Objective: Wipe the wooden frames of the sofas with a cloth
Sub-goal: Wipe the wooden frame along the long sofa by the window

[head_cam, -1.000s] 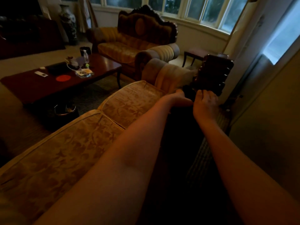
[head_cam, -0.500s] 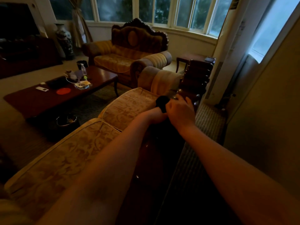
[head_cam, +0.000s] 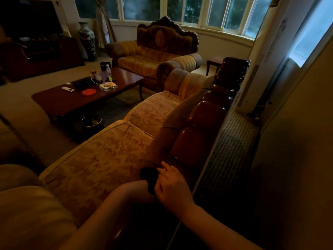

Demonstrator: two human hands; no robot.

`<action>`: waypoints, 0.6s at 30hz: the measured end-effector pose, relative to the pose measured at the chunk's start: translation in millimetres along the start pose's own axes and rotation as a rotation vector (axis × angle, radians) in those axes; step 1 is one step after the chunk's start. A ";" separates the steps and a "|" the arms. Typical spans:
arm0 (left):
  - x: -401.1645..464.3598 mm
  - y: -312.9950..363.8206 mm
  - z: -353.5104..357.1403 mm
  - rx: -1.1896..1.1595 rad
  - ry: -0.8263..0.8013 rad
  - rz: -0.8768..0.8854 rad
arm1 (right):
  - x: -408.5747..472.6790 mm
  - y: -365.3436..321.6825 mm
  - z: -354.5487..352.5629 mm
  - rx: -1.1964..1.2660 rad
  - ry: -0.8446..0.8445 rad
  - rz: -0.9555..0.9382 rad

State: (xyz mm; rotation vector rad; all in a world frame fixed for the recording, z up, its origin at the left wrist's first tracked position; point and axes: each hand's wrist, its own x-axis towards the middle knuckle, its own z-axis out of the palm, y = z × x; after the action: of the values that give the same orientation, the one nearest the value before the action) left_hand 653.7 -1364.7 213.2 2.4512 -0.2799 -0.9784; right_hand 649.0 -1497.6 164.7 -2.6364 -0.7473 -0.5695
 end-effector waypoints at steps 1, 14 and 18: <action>-9.7 -7.8 3.0 -0.034 0.014 -0.010 | -5.2 -9.9 -2.1 0.006 -0.015 0.015; -90.0 -85.7 12.4 -0.913 0.367 -0.171 | -3.0 -112.1 -31.9 -0.120 -0.596 0.044; -71.1 -78.9 2.3 -0.847 0.432 -0.242 | 24.3 -110.0 -23.1 -0.230 -0.823 -0.066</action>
State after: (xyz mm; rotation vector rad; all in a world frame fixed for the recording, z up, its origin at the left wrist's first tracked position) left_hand 601.6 -1272.1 214.0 1.8371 0.4949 -0.4699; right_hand 600.3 -1408.8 219.1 -3.0538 -1.0289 0.5005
